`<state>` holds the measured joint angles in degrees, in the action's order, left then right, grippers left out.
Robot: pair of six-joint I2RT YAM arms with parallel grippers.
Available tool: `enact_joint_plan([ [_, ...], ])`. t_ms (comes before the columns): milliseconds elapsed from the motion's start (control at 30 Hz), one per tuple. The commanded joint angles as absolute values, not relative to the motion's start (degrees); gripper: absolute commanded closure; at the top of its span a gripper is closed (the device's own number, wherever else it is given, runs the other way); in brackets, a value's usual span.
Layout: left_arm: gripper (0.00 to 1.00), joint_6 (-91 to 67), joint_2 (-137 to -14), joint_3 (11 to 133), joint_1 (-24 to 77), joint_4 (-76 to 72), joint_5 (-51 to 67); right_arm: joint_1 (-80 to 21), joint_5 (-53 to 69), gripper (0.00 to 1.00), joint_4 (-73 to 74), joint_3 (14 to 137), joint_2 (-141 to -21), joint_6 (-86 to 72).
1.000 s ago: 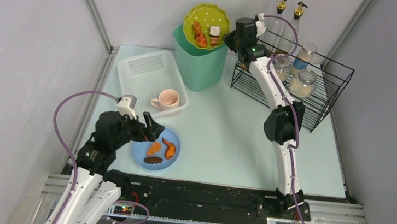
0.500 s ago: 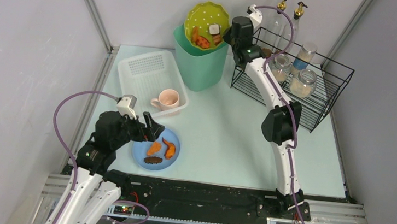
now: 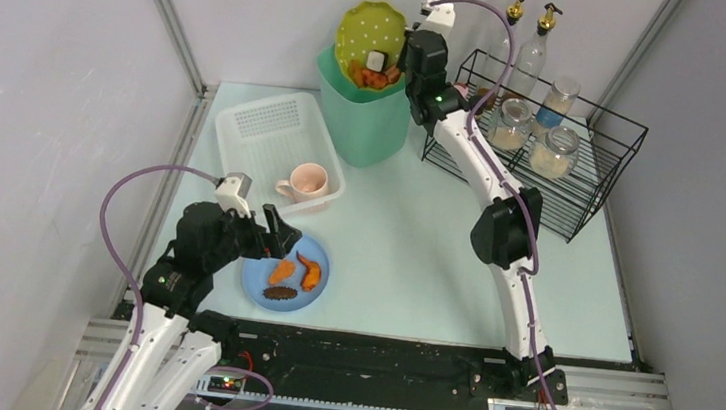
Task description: Clear the kitchen counter
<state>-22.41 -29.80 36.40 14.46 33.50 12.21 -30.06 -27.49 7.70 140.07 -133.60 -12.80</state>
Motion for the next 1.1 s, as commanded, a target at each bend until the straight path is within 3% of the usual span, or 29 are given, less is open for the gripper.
enact_joint_plan([
  [0,0.00,-21.88,-30.20,36.20,14.41,31.68,12.63,-30.99,-31.32,1.00,-11.37,142.08,-130.66,-2.69],
  [567,0.00,-21.81,-30.85,36.20,14.45,31.68,12.47,-35.10,-30.50,1.00,-16.93,132.29,-127.24,18.16],
  [1067,0.01,-21.86,-30.33,36.10,14.43,31.72,12.46,-37.13,-32.93,1.00,-1.58,128.07,-117.07,17.43],
])
